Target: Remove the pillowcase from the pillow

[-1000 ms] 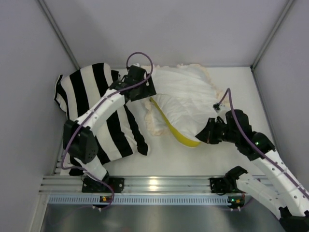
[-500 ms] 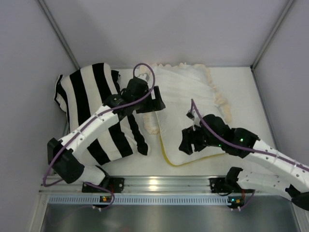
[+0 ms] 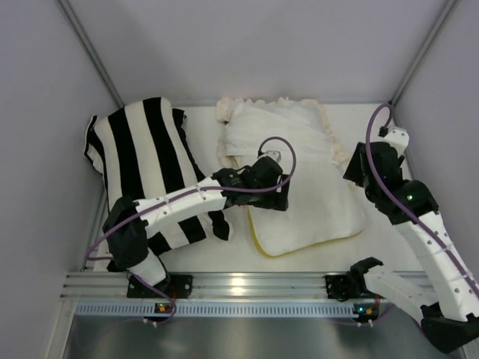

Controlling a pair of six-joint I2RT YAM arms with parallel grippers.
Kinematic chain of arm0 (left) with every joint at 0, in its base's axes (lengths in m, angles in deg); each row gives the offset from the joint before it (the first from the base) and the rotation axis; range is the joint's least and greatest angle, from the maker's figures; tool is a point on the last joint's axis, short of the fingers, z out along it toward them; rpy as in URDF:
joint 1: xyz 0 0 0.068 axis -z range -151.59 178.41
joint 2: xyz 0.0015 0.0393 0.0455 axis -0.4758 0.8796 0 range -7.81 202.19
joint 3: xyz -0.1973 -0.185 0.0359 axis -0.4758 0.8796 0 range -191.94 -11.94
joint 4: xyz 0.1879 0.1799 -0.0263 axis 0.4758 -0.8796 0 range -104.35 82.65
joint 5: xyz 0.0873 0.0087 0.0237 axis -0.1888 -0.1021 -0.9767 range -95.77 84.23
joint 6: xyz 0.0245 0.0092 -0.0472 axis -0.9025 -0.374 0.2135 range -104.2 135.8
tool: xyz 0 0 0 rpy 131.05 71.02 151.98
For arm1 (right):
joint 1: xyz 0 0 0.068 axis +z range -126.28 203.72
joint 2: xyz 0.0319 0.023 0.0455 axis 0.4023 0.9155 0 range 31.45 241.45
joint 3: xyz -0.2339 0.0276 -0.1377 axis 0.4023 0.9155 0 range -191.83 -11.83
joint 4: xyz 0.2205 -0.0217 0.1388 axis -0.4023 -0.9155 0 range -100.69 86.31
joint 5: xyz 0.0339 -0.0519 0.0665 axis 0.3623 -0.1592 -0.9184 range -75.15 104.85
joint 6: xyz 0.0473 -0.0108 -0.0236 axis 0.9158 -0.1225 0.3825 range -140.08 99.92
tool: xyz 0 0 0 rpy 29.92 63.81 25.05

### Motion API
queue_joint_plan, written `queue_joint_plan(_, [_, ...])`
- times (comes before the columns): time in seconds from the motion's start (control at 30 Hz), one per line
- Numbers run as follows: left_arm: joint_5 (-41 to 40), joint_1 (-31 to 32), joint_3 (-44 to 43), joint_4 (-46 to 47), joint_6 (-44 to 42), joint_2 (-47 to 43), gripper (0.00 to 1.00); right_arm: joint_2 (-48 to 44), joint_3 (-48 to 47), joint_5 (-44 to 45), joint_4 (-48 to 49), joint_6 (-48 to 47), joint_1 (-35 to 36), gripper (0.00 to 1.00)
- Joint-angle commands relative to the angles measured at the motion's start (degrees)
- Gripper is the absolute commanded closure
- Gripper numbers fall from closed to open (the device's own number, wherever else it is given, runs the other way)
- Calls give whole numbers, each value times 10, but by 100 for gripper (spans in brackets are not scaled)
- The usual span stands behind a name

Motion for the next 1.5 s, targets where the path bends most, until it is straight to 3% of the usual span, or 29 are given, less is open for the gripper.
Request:
queue_joint_plan(0.0, [-57,33,6,17,28,14,15,17,38,-64,47,-31,-96,37])
queue_joint_plan(0.13, [-91,69,10,17,41,7,15,67,144,-244,148,-3,-215,40])
queue_joint_plan(0.3, [-132,72,34,16,32,-34,15,120,244,-230,277,55,-231,46])
queue_joint_plan(0.43, [-170,71,57,14,22,-64,14,154,324,-330,382,94,-230,48])
queue_joint_plan(0.53, [-185,69,65,1,22,-83,14,181,357,-413,412,113,-179,49])
queue_joint_plan(0.63, [-210,68,63,-17,20,-95,13,168,402,-476,465,143,-42,48])
queue_joint_plan(0.7, [-218,65,57,-25,17,-100,13,150,413,-514,487,158,6,48])
queue_joint_plan(0.8, [-221,63,40,-35,10,-93,12,81,415,-568,477,168,40,48])
queue_joint_plan(0.87, [-218,63,34,-44,8,-88,12,-13,375,-522,395,144,36,48])
queue_joint_plan(1.0, [-203,64,41,-45,13,-86,12,-99,251,-225,220,94,18,44])
queue_joint_plan(1.1, [-171,65,50,-44,21,-80,13,-60,174,-176,162,42,-44,43])
queue_joint_plan(1.3, [-138,105,30,-44,49,-21,14,32,144,-330,186,-9,-219,43])
queue_joint_plan(1.47, [-143,134,-16,-46,75,39,17,53,174,-427,215,0,-270,44])
